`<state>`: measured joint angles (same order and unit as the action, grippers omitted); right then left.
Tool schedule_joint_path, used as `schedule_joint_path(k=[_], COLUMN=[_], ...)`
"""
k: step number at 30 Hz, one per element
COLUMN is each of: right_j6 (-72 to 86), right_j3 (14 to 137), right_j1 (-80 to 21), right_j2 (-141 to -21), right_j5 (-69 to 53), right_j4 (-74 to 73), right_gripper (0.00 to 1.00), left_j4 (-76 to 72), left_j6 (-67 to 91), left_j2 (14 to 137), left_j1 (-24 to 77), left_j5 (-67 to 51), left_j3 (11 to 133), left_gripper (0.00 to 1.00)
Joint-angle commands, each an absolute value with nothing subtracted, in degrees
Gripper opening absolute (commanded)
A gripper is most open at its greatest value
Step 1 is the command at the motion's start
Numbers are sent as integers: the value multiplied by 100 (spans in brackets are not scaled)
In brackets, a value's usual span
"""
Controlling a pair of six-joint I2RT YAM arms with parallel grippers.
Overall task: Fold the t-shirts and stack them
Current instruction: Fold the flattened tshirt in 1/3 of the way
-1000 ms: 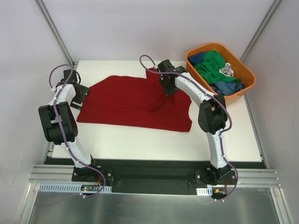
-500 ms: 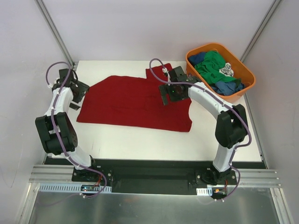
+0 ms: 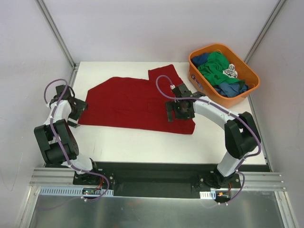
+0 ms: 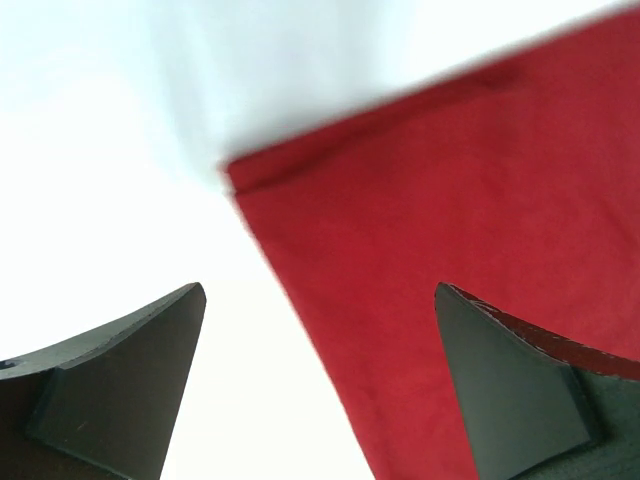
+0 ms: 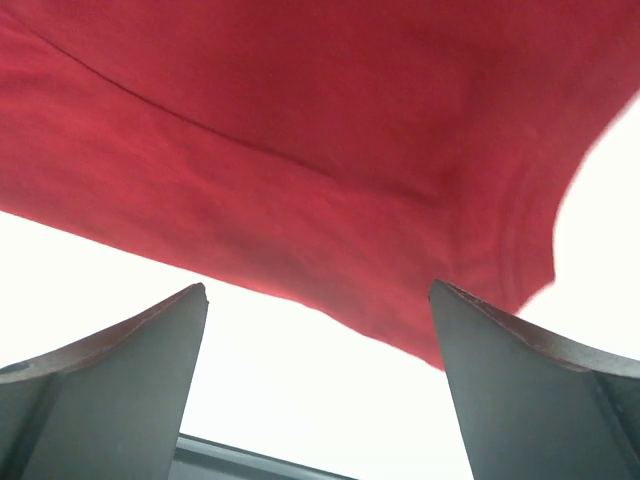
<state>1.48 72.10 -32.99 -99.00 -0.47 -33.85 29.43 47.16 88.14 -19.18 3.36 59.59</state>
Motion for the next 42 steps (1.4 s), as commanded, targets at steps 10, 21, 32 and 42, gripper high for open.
schedule_joint_path(k=[10,21,32,42], right_j6=[1160,2302,2250,2197], right_j3=[6398,5511,5739,5415], right_j1=[-3032,-2646,-2584,-2575], right_j2=[-9078,-8394,-9061,-9168], right_j5=[203,650,606,449], right_j4=[-3419,-3656,-3516,-3445], right_gripper=[97,96,86,41], left_j4=[2620,2610,2610,2619], left_j6=[4807,4826,4808,4869], left_j2=[9570,9976,9668,9160], left_j1=[-2153,-2162,-2145,-2153], left_j5=[-378,-167,-35,-193], left_j3=[5976,6003,5670,5090], left_gripper=[69,12,0,0])
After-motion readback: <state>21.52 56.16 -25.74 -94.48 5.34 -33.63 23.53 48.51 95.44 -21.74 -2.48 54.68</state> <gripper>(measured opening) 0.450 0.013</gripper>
